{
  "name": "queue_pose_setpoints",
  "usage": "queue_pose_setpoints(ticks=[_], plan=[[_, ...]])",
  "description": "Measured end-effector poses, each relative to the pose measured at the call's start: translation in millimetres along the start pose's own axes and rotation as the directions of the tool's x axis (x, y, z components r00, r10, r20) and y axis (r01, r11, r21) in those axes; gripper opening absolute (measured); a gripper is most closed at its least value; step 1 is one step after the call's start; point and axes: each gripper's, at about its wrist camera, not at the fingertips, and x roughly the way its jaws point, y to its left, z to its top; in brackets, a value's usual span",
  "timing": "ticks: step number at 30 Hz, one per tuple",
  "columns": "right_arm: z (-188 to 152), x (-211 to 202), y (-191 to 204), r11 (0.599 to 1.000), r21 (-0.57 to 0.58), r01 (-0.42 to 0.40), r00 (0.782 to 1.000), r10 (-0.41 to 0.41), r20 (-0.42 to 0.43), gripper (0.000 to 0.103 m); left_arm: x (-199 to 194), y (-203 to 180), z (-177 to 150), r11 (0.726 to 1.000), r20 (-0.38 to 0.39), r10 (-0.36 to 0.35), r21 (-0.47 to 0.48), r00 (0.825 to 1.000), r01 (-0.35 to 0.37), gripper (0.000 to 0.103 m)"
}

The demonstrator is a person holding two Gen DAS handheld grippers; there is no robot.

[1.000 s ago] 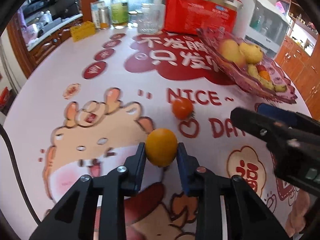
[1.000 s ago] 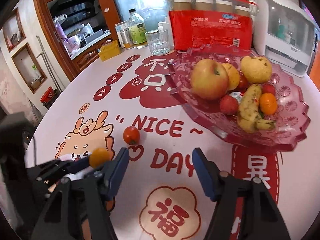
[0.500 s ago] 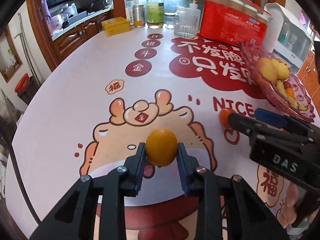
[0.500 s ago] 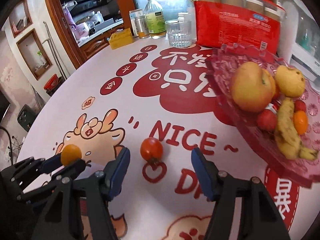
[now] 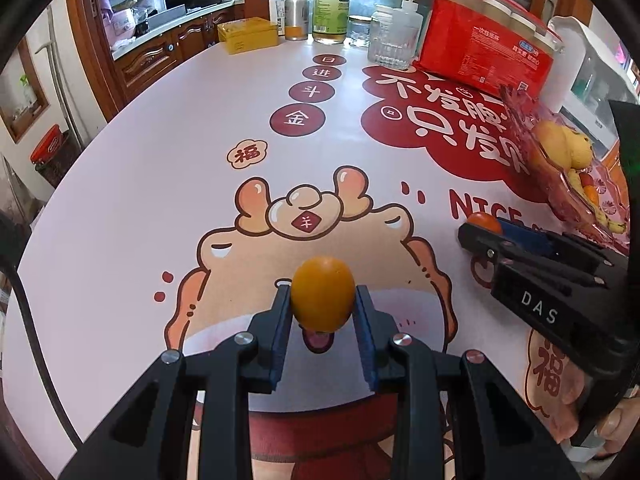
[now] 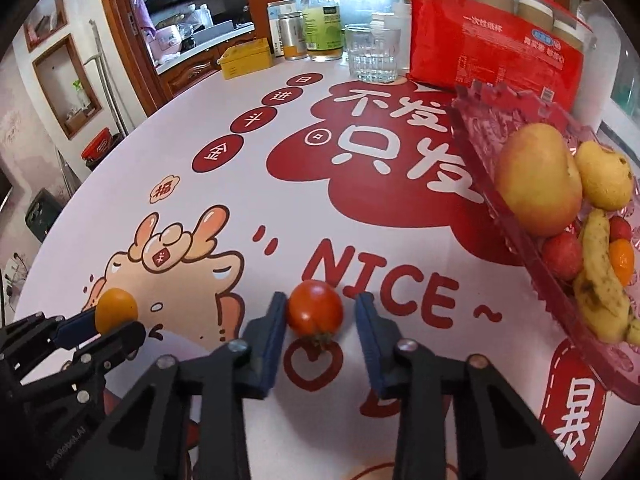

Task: Organize fruits
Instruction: 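Grasp the small orange with the left tool while the right tool grasps the cherry tomato, then carry the orange and cherry tomato over the pink bowl with both tools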

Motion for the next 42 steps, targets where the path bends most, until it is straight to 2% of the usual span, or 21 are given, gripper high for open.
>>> queue_pose_setpoints(ticks=[7, 13, 21, 29, 34, 39, 42], plan=[[-5, -2, 3, 0.999, -0.022, 0.025, 1.000, -0.025, 0.016, 0.027, -1, -2, -1, 1.000, -0.005, -0.002, 0.006, 1.000, 0.002, 0.029], [-13, -13, -3, 1.000, 0.015, -0.005, 1.000, 0.005, 0.011, 0.027, -10, -9, -2, 1.000, -0.008, -0.004, 0.028, 1.000, 0.004, 0.029], [-39, -58, -22, 0.995, 0.084, -0.054, 0.998, 0.051, 0.041, 0.027, -39, -36, -6, 0.994, 0.009, -0.053, 0.099, 0.999, 0.052, 0.029], [-56, -126, -41, 0.993, 0.109, -0.041, 0.996, 0.032, 0.089, 0.027, -81, -78, -2, 0.970, 0.019, -0.124, 0.212, 0.992, 0.117, 0.029], [-41, -181, -56, 0.991, 0.130, -0.014, 0.990, -0.005, 0.138, 0.027, -125, -116, 26, 0.937, 0.056, -0.171, 0.318, 0.984, 0.145, 0.029], [-5, -240, -74, 0.990, 0.139, 0.022, 0.978, -0.050, 0.203, 0.027, -174, -152, 67, 0.903, 0.097, -0.213, 0.401, 0.972, 0.158, 0.029], [22, -269, -86, 0.988, 0.142, 0.060, 0.966, -0.093, 0.239, 0.027, -195, -167, 95, 0.893, 0.122, -0.226, 0.421, 0.967, 0.156, 0.029]])
